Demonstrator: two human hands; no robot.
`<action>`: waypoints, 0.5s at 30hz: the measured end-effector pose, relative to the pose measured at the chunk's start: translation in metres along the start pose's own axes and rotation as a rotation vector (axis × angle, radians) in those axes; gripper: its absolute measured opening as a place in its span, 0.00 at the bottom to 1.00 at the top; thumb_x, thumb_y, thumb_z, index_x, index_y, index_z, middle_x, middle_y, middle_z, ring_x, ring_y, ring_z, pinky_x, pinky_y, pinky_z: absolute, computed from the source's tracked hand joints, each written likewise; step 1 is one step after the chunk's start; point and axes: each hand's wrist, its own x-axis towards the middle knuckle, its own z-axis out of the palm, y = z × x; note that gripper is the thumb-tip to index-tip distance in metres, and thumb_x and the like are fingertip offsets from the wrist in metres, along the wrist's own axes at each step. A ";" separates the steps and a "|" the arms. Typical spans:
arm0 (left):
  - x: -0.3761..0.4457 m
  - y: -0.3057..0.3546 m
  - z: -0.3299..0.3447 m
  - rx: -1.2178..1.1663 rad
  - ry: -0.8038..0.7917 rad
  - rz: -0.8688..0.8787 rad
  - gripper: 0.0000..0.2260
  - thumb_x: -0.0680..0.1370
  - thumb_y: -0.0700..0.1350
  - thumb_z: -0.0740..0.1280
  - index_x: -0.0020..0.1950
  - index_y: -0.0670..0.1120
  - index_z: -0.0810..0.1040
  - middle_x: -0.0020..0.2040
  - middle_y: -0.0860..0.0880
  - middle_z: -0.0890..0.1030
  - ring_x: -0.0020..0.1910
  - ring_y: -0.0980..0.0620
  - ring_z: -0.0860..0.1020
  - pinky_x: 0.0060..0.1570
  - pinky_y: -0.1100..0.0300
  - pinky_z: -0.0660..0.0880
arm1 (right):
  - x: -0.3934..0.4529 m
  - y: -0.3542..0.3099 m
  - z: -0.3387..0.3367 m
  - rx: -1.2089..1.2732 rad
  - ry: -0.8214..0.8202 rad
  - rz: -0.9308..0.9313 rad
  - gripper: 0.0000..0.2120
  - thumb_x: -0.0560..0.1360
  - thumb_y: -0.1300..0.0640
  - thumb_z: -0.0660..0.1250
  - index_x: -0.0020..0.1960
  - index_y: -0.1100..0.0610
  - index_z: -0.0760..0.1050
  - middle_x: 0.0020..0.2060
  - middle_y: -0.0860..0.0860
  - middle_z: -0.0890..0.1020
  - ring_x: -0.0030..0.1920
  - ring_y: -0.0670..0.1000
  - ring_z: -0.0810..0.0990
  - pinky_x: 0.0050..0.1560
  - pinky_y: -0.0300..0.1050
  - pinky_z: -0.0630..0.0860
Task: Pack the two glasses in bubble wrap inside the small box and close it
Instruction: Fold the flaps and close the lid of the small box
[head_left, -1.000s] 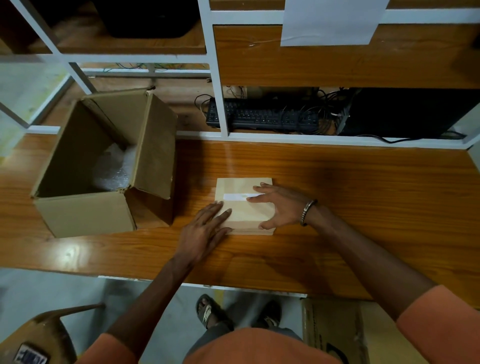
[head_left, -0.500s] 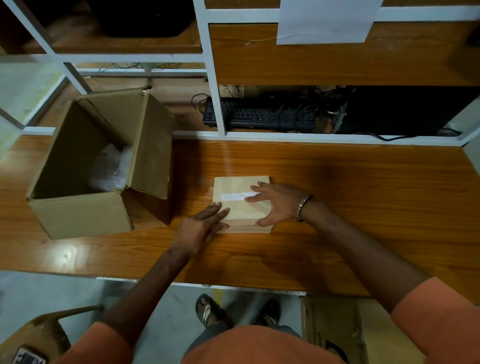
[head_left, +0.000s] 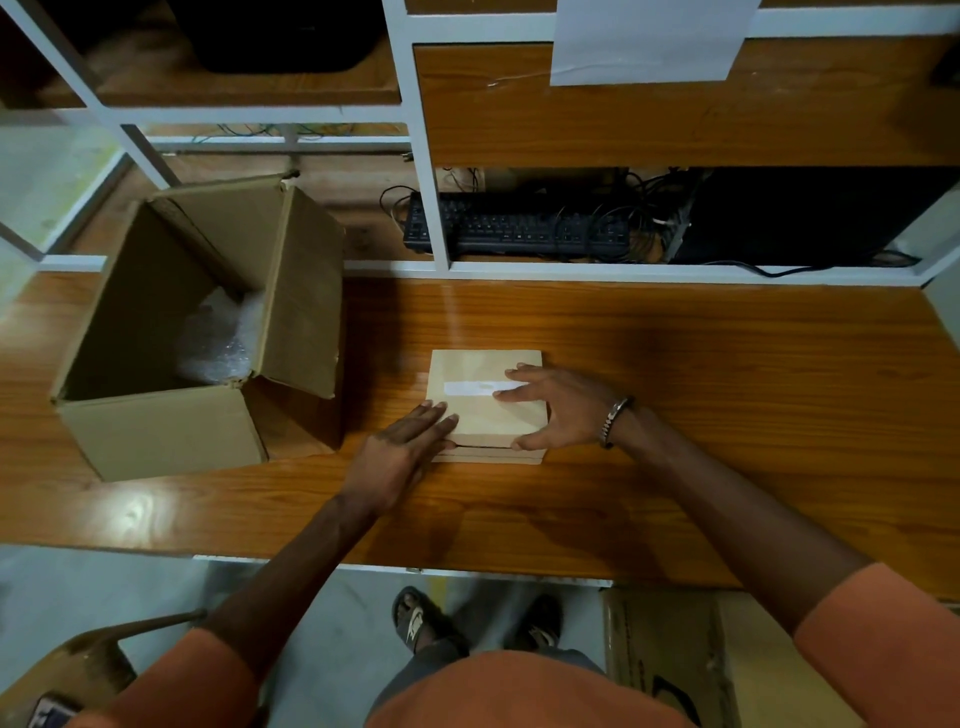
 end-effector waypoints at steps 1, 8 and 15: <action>0.000 -0.001 0.001 -0.001 0.003 0.004 0.22 0.85 0.50 0.63 0.80 0.51 0.69 0.80 0.46 0.70 0.79 0.45 0.69 0.67 0.42 0.79 | 0.000 0.000 0.002 0.002 0.005 -0.001 0.41 0.69 0.31 0.73 0.78 0.42 0.66 0.81 0.47 0.61 0.81 0.48 0.57 0.76 0.49 0.59; -0.006 -0.001 0.004 -0.019 0.009 0.004 0.26 0.83 0.50 0.65 0.82 0.54 0.65 0.82 0.48 0.66 0.81 0.47 0.64 0.71 0.44 0.75 | -0.002 0.004 0.017 0.058 0.048 -0.019 0.40 0.70 0.34 0.75 0.78 0.43 0.67 0.81 0.49 0.59 0.81 0.48 0.54 0.78 0.48 0.54; -0.011 0.010 0.013 0.002 0.071 -0.050 0.24 0.85 0.55 0.58 0.82 0.53 0.66 0.82 0.47 0.66 0.80 0.45 0.66 0.64 0.45 0.80 | -0.014 0.008 0.042 -0.033 0.122 -0.064 0.37 0.78 0.31 0.62 0.82 0.40 0.54 0.83 0.48 0.49 0.82 0.48 0.43 0.79 0.49 0.48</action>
